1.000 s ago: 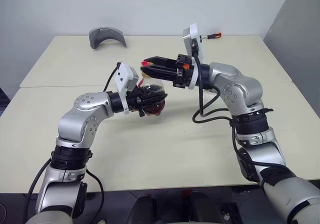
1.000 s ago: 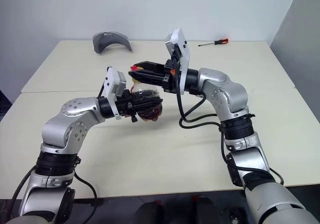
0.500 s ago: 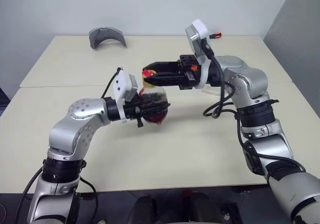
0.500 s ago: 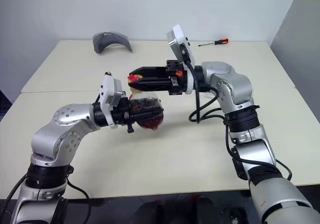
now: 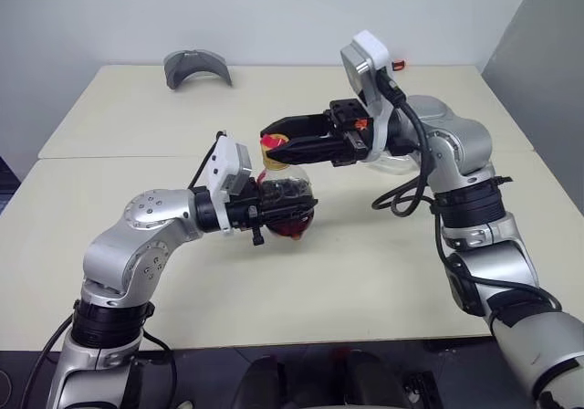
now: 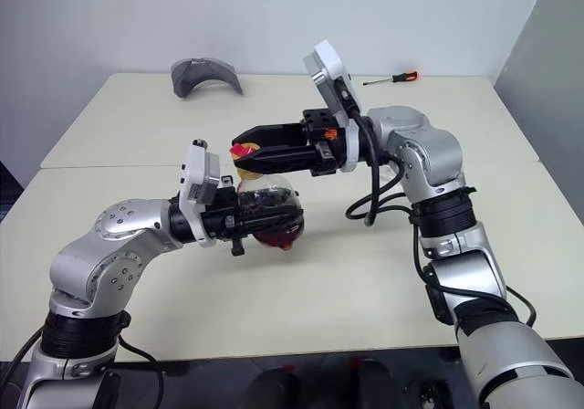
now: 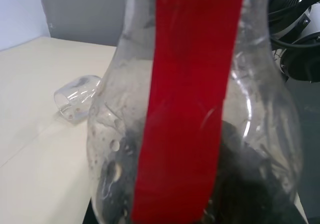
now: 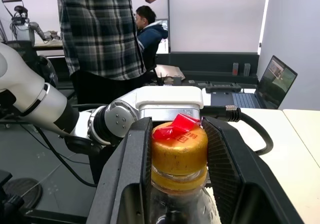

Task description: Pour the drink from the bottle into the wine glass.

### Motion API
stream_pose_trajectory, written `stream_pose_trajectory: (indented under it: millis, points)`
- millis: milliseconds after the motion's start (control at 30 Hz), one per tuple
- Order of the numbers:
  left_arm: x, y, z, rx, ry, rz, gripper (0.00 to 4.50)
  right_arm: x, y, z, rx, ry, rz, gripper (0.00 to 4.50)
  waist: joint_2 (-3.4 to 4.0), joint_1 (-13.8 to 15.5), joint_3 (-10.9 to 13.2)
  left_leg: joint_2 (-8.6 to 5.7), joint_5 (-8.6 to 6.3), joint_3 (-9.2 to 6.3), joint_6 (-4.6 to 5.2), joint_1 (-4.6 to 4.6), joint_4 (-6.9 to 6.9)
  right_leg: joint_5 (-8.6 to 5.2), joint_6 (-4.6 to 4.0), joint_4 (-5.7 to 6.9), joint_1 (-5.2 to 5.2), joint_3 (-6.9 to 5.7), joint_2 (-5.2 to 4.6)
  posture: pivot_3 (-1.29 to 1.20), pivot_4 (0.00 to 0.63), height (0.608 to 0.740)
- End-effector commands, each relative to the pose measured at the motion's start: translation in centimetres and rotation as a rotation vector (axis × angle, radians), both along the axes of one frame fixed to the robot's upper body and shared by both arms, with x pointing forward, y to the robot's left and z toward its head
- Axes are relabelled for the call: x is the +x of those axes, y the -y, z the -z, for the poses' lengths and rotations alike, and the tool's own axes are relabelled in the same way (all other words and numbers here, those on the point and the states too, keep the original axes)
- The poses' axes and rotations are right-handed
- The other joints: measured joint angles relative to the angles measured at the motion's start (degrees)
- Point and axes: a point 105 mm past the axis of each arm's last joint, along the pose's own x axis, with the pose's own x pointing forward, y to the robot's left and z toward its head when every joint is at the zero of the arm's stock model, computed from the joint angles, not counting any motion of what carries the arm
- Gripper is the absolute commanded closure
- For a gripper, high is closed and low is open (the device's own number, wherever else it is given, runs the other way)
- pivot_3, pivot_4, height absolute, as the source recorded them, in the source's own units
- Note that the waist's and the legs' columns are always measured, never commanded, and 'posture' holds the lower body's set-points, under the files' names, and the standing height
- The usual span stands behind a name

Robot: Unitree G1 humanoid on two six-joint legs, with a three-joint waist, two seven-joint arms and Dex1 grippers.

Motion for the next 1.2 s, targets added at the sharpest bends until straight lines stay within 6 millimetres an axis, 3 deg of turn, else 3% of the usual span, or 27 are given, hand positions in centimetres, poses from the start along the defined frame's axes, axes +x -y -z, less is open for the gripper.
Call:
stream_pose_trajectory:
  millis: [33, 267, 467, 567, 867, 1033, 1200]
  points:
    - [-1.1, 0.4, 1.5, 0.044, -0.071, 0.078, 3.2, -1.8, 1.7, -4.4, 0.089, 0.173, -0.078, 3.29, 0.01, 0.0, 0.0, 0.0, 0.0, 0.0, 0.0, 0.0, 0.0, 0.0, 0.0, 0.0, 0.0, 0.01, 0.0, 0.0, 0.15, 0.74]
    - [-2.5, 0.8, 1.3, 0.034, -0.114, 0.148, 3.21, -2.4, 1.7, -3.6, 0.033, 0.231, -0.165, 3.29, 0.11, 0.0, 0.1, -0.03, 0.0, -0.03, 0.0, 0.01, -0.01, 0.0, 0.0, -0.01, 0.01, 0.02, 0.0, 0.0, 0.15, 0.74]
    - [-2.6, 0.6, 1.0, 0.027, -0.108, 0.121, 3.21, -1.6, 1.6, -5.0, 0.145, 0.245, -0.058, 3.29, 0.1, 0.0, 0.1, -0.02, 0.0, -0.13, 0.0, 0.01, 0.0, 0.0, 0.0, 0.0, 0.04, -0.06, 0.0, 0.0, 0.15, 0.74]
    - [-2.4, 0.2, 0.9, 0.032, -0.101, 0.097, 3.21, -0.7, 2.8, -4.5, 0.143, 0.192, 0.062, 3.29, 0.1, 0.2, 0.1, -0.03, 0.0, -0.13, 0.0, 0.01, 0.01, 0.0, 0.0, -0.02, 0.07, -0.06, 0.0, 0.0, 0.15, 0.74]
    - [-3.3, -1.1, 1.4, 0.051, -0.115, 0.048, 3.21, 0.4, 9.6, 4.5, 0.017, -0.026, 0.536, 3.29, 0.18, 0.6, 0.1, -0.03, -0.1, -0.23, 0.17, 0.0, 0.06, -0.01, -0.01, -0.12, 0.23, -0.2, -0.05, 0.0, 0.15, 0.74]
    - [-2.3, -1.0, 1.2, -0.002, -0.081, -0.021, 3.21, 0.4, 11.1, 9.0, -0.008, -0.087, 0.875, 3.29, 0.18, 0.7, 0.1, -0.02, -0.1, -0.25, 0.18, 0.07, 0.04, -0.01, 0.0, -0.04, 0.28, -0.2, -0.01, 0.0, 0.15, 0.74]
    - [-2.3, -0.3, 1.4, -0.017, -0.073, -0.021, 3.21, 1.4, 12.4, 11.5, 0.014, -0.095, 1.185, 3.29, 0.19, 0.4, 0.1, -0.03, 0.0, -0.23, 0.0, 0.07, 0.03, -0.02, 0.0, -0.03, 0.27, -0.15, 0.02, 0.0, 0.15, 0.74]
